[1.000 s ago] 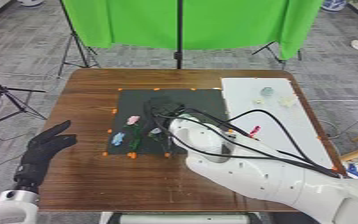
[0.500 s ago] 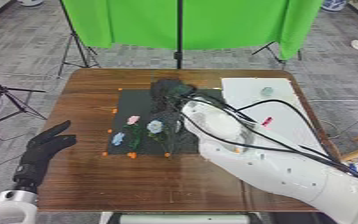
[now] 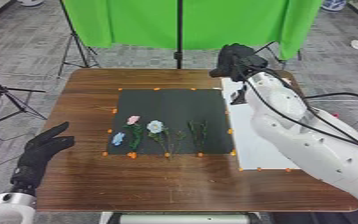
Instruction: Arrange flowers
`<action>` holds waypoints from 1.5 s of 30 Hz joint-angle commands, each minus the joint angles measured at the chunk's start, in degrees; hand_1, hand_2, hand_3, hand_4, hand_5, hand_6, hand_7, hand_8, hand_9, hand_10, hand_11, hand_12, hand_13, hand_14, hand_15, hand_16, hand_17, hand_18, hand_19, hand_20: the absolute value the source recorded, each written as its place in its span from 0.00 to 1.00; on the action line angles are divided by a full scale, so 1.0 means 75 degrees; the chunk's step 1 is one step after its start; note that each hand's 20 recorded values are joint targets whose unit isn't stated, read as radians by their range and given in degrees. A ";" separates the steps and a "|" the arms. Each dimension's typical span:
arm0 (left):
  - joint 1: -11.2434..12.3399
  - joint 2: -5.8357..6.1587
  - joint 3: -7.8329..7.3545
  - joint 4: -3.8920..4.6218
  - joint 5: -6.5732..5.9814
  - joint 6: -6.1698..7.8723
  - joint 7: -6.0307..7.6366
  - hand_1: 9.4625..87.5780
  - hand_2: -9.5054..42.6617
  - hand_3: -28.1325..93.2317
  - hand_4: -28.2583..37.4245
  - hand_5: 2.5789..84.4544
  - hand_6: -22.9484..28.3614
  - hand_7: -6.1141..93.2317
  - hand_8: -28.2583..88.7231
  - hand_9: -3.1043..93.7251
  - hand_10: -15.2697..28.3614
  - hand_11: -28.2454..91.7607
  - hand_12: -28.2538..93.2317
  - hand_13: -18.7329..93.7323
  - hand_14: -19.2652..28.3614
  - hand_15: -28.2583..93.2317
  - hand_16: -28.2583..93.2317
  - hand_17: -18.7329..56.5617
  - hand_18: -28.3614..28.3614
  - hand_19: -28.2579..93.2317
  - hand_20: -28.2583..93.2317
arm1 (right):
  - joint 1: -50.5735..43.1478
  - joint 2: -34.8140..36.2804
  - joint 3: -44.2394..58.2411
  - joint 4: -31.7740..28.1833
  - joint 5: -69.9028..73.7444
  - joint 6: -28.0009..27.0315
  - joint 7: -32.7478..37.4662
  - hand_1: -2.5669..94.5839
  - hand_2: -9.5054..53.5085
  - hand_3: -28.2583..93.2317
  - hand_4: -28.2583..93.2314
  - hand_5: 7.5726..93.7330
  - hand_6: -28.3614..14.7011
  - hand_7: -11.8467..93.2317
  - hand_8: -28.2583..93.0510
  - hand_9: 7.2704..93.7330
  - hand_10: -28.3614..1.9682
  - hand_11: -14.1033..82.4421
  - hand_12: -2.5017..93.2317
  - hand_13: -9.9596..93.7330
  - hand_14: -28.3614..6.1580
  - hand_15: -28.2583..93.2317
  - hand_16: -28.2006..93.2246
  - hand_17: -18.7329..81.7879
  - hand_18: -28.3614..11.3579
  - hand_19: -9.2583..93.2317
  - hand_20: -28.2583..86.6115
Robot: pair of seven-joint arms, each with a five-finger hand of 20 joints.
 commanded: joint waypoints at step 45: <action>0.0149 -0.0146 -0.0025 -0.0042 0.0089 -0.0226 -0.0164 0.32 0.30 0.81 0.35 0.46 0.50 0.16 0.19 0.52 0.68 0.42 0.33 0.51 0.80 0.42 0.23 0.32 0.79 0.39 0.37 | -0.0035 0.0626 -0.0464 0.0122 0.0647 0.1306 -0.0255 0.63 0.00 0.71 0.10 0.85 0.63 0.31 0.37 0.98 0.65 0.36 0.41 1.00 0.83 0.73 0.49 0.86 0.38 1.00 0.76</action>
